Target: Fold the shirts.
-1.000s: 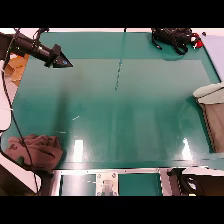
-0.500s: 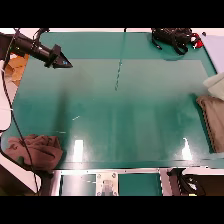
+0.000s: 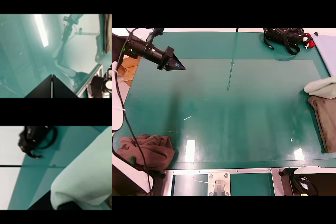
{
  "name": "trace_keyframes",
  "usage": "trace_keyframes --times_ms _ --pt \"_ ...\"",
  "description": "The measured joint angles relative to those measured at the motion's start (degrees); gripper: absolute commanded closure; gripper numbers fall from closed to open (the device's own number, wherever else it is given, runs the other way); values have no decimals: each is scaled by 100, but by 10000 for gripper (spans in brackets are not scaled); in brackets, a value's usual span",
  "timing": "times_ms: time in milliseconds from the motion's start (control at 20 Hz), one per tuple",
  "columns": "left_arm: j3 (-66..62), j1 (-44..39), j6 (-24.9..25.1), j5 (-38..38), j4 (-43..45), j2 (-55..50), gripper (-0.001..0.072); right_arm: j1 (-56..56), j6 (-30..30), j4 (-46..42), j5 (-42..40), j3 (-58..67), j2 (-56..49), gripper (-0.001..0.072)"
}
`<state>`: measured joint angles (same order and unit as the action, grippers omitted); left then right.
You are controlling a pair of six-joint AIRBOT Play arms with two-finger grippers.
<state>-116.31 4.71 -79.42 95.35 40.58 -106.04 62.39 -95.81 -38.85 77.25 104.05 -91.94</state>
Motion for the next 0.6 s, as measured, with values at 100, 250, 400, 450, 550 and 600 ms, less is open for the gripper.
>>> trace_keyframes --times_ms 100,250,400,450,550,600 --pt "2 0 0 48 -7 0 687 190 -280 -476 299 -13 164 692" --pt "4 0 -2 111 -20 0 687 450 -566 -1331 782 -57 339 691" --pt "4 0 -4 153 -33 0 687 568 -680 -2374 1259 -391 404 691" --pt "4 0 -4 157 -35 0 688 590 -704 -2723 1370 -573 415 690" --pt "4 0 -4 160 -35 0 688 614 -737 -3425 1508 -1036 428 367" --pt "4 0 -4 160 -35 0 688 623 -739 -3738 1554 -1261 431 62"
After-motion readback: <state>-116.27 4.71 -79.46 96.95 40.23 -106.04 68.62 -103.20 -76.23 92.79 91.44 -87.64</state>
